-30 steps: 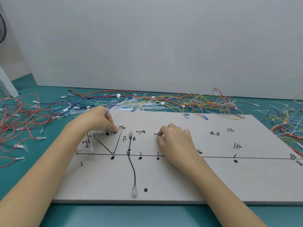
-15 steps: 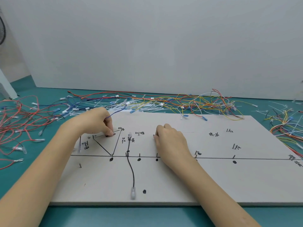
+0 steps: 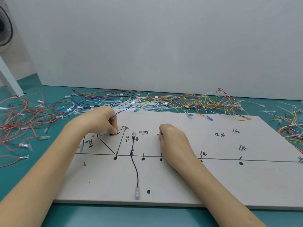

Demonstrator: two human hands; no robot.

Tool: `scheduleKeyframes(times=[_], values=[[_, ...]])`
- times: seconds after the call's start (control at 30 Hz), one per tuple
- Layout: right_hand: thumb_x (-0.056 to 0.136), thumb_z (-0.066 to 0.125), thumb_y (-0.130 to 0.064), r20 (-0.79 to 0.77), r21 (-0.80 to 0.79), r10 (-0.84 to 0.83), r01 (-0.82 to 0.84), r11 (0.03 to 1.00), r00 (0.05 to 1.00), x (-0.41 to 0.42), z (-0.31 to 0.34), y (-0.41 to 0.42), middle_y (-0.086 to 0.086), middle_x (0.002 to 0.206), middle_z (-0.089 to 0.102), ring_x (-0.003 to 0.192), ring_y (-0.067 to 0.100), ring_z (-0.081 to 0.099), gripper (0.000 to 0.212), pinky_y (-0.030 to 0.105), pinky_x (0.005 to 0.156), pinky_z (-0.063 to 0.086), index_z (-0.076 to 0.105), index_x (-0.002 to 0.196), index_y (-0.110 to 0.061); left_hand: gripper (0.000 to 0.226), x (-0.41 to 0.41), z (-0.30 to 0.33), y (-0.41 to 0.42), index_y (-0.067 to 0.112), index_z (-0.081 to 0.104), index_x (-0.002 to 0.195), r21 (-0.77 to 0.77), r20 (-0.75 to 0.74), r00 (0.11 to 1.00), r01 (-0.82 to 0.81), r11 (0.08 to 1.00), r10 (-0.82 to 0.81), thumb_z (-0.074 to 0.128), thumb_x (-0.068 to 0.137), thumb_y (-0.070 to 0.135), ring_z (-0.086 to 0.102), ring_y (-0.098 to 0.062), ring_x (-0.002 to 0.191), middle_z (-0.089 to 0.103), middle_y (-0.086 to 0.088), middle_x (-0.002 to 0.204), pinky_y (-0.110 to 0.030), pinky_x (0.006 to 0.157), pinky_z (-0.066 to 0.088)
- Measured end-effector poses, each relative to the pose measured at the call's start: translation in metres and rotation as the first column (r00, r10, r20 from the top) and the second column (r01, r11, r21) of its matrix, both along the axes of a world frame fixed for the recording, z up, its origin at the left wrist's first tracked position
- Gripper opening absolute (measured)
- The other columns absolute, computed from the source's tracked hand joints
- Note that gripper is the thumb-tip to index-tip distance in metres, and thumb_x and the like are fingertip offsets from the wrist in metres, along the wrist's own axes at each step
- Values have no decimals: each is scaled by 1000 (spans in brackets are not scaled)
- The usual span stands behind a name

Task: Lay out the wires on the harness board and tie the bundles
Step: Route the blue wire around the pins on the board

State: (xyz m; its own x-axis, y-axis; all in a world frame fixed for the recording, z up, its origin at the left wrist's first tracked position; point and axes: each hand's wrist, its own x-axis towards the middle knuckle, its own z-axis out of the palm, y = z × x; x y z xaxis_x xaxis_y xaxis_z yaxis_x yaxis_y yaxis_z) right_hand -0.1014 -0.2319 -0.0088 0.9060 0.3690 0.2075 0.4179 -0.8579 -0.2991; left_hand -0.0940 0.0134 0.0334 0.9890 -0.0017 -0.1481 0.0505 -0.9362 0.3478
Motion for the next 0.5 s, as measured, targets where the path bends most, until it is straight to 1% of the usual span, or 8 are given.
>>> scheduleKeyframes(times=[0.13, 0.3, 0.5], values=[[89, 45, 1, 5, -1, 19, -19, 1000, 1000, 1, 1, -1, 7, 95, 53, 86, 31, 52, 15, 38, 70, 40, 42, 85, -13, 13, 0, -1, -1, 18, 71, 69, 0, 14, 1000, 12, 1000, -12, 80, 77, 14, 66, -13, 72, 71, 8, 63, -31, 70, 50], [89, 45, 1, 10, 10, 26, -26, 1000, 1000, 0, 2, -2, 6, 93, 53, 85, 31, 52, 15, 38, 70, 43, 43, 84, -13, 12, 0, -1, -3, 18, 71, 69, 30, 25, 1000, 1, 1000, -2, 80, 77, 15, 66, -12, 73, 70, 8, 63, -34, 72, 52], [90, 43, 0, 21, 5, 29, -29, 1000, 999, 1, 2, -3, 5, 91, 53, 84, 31, 52, 13, 38, 69, 42, 44, 83, -12, 14, 1, -2, -3, 21, 70, 68, 54, 34, 999, -4, 999, 2, 80, 77, 17, 64, -10, 71, 70, 10, 64, -30, 68, 49]])
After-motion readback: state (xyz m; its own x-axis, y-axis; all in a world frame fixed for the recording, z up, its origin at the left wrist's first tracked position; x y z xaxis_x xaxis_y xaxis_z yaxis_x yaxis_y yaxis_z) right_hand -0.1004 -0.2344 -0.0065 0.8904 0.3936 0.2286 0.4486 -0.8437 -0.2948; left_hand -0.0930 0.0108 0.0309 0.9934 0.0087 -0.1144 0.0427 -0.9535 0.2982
